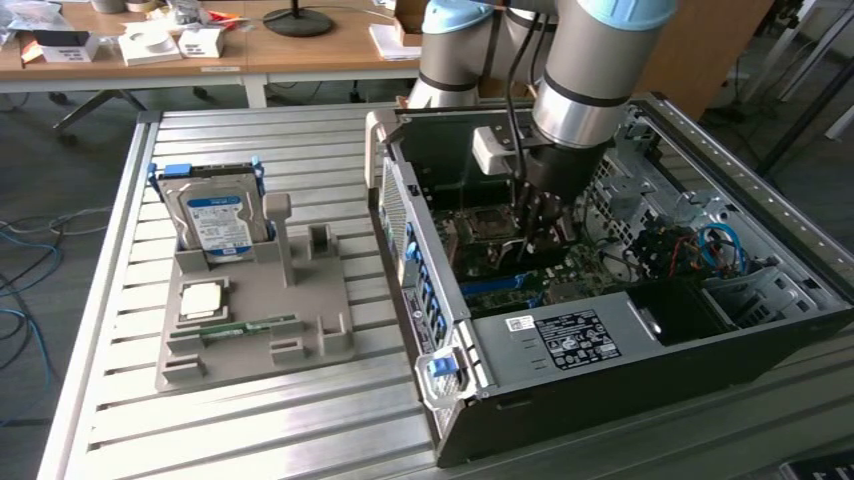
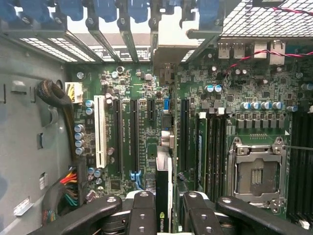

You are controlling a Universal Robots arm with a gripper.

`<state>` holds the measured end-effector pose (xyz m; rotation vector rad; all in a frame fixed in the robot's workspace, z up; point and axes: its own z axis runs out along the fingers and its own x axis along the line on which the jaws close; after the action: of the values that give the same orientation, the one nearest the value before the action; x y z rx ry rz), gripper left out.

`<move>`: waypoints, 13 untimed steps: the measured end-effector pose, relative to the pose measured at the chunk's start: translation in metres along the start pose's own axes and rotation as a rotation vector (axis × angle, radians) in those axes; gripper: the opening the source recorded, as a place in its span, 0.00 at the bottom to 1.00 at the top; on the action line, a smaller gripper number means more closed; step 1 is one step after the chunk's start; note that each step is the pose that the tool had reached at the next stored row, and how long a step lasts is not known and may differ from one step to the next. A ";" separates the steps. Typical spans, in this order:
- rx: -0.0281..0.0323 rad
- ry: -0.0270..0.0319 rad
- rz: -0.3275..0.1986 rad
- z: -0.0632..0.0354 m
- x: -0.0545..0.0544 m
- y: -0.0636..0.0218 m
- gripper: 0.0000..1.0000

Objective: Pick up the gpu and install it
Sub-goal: 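Insert the gpu into the slot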

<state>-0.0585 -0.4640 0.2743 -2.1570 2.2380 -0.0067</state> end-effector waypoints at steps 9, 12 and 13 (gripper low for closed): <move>0.0002 -0.0003 0.000 0.0027 -0.002 0.0007 0.26; 0.0000 0.0000 0.000 0.0037 -0.002 0.0009 0.26; 0.0000 0.0001 0.000 0.0036 -0.002 0.0010 0.26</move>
<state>-0.0593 -0.4622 0.2707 -2.1570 2.2381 -0.0068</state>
